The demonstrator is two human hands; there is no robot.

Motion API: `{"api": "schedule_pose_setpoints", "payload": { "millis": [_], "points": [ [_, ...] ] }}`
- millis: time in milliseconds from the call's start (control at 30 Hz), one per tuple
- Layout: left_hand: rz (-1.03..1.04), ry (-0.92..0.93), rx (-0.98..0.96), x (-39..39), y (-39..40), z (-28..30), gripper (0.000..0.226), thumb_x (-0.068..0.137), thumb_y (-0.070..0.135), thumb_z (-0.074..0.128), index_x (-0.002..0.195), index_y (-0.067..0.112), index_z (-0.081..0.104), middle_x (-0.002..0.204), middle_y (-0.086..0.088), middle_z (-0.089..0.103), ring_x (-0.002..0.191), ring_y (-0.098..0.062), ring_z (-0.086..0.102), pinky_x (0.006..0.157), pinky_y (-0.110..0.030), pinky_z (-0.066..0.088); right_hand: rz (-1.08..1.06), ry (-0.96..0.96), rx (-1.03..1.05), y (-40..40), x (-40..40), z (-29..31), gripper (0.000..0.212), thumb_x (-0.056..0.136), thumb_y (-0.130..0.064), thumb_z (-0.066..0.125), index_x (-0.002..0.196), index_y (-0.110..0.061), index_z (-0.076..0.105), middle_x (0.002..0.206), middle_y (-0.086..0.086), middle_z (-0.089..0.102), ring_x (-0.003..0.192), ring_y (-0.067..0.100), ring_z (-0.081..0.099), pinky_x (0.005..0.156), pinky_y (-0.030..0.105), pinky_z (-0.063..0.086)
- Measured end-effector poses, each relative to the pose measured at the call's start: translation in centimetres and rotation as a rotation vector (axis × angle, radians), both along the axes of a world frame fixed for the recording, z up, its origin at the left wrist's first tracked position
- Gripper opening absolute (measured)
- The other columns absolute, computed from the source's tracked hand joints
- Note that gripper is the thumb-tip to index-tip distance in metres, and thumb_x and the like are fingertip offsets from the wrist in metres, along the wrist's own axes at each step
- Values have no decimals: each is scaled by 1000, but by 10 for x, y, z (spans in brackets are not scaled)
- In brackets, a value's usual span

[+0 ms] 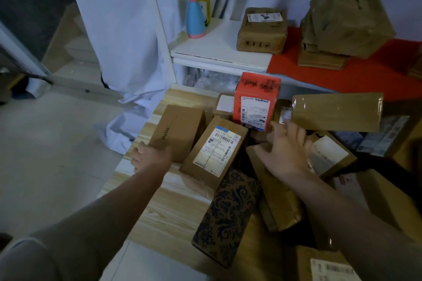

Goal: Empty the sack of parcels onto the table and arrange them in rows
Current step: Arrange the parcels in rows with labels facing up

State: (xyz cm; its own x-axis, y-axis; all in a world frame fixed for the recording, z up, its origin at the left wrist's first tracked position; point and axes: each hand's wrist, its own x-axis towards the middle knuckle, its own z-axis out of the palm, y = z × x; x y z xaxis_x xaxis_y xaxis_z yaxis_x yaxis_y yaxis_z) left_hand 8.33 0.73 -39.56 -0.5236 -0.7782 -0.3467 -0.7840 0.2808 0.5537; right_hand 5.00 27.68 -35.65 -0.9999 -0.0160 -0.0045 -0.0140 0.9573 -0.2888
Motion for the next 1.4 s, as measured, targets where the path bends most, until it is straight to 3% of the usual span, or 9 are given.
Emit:
{"api": "schedule_pose_setpoints", "payload": {
  "millis": [133, 267, 367, 633, 800, 933, 1000, 1267, 1400],
  "points": [
    [99, 11, 172, -5, -20, -16, 72, 89, 40, 56, 147, 5, 33, 144, -19, 35, 127, -39, 41, 106, -53, 39, 263, 15, -284, -47, -17, 7, 52, 89, -31, 67, 137, -16, 52, 136, 3, 46, 127, 21, 42, 108, 36, 38],
    [114, 114, 310, -13, -47, -25, 52, 99, 40, 42, 134, 3, 52, 133, -18, 52, 117, -38, 51, 98, -47, 44, 233, -326, -683, -112, -22, 11, 46, 94, -24, 65, 137, -16, 52, 126, 3, 57, 109, 13, 59, 88, 19, 48],
    [162, 102, 457, -22, -68, -27, 49, 103, 38, 39, 134, 1, 49, 123, -14, 53, 115, -36, 51, 89, -39, 40, 0, -667, -856, -155, -33, 9, 66, 94, -38, 62, 150, -14, 36, 149, 3, 43, 133, 21, 46, 109, 35, 40],
    [29, -9, 939, -35, -102, -44, 36, 93, 48, 53, 112, 19, 63, 110, -8, 63, 101, -27, 57, 91, -41, 41, -228, -656, -649, -231, -45, -14, 90, 92, -46, 61, 156, -4, 14, 160, 15, 20, 143, 35, 31, 111, 44, 34],
    [-90, 1, 1073, -39, -120, -44, 42, 87, 53, 55, 108, 18, 65, 95, -9, 62, 83, -24, 55, 69, -34, 39, -330, -623, -684, -250, -38, -33, 125, 68, -70, 74, 158, -22, 3, 161, 7, 7, 148, 34, 20, 117, 54, 28],
    [-77, -15, 1028, -40, -126, -45, 33, 100, 42, 42, 83, 18, 58, 96, -2, 62, 89, -23, 54, 102, -62, 33, -353, -604, -743, -254, -36, -36, 126, 63, -71, 77, 157, -30, 5, 161, 2, 5, 149, 33, 13, 117, 58, 25],
    [-73, 5, 1008, -38, -127, -46, 37, 98, 37, 47, 66, 21, 56, 103, 2, 65, 99, -21, 56, 105, -69, 24, -350, -582, -757, -254, -37, -35, 127, 61, -69, 79, 157, -32, 5, 161, 1, 5, 150, 32, 10, 118, 58, 24],
    [-150, 40, 865, -32, -138, -30, 30, 87, 41, 69, 100, 14, 66, 108, -1, 66, 104, -17, 61, 103, -53, 35, -324, -544, -824, -250, -41, -37, 131, 55, -63, 86, 156, -38, 6, 159, -1, 13, 148, 31, 17, 116, 57, 28],
    [-249, -23, 875, -31, -139, -23, 91, 61, 72, 75, 131, 22, 48, 124, -2, 54, 120, -26, 52, 102, -49, 36, -338, -596, -986, -241, -40, -40, 137, 43, -67, 85, 155, -40, 10, 157, -3, 22, 140, 29, 33, 111, 53, 36]
  ]
}}
